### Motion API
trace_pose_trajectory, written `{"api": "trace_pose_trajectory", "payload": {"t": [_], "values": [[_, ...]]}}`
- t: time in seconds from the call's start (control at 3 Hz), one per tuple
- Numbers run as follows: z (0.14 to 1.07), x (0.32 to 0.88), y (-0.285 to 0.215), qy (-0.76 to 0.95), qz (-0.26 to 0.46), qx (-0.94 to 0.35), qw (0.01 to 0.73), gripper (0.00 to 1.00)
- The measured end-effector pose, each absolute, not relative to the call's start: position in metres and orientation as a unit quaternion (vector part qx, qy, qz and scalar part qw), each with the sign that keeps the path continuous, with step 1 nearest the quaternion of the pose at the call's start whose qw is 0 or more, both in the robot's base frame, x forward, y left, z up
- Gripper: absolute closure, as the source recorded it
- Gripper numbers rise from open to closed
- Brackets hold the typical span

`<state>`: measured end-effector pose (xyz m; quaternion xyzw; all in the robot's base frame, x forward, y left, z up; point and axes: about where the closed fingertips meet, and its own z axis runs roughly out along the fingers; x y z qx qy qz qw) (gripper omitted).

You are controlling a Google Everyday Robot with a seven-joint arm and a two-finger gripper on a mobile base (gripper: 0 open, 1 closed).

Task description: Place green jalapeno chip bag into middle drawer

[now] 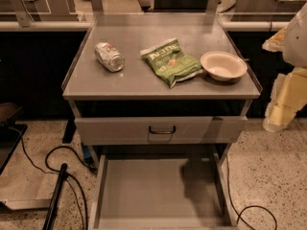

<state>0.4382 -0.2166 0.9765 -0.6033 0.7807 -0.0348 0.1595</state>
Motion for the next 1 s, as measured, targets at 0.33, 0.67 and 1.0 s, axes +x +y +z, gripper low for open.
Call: {"api": "trace_pose_trajectory", "payload": {"t": [0.33, 0.67, 1.0], "values": [[0.977, 0.438, -0.216, 0.781, -0.035, -0.603, 0.16, 0.0], [0.991, 0.467, -0.2, 0.759, -0.065, -0.625, 0.171, 0.0], [1.0, 0.512, -0.166, 0.72, -0.09, -0.664, 0.181, 0.0]]}}
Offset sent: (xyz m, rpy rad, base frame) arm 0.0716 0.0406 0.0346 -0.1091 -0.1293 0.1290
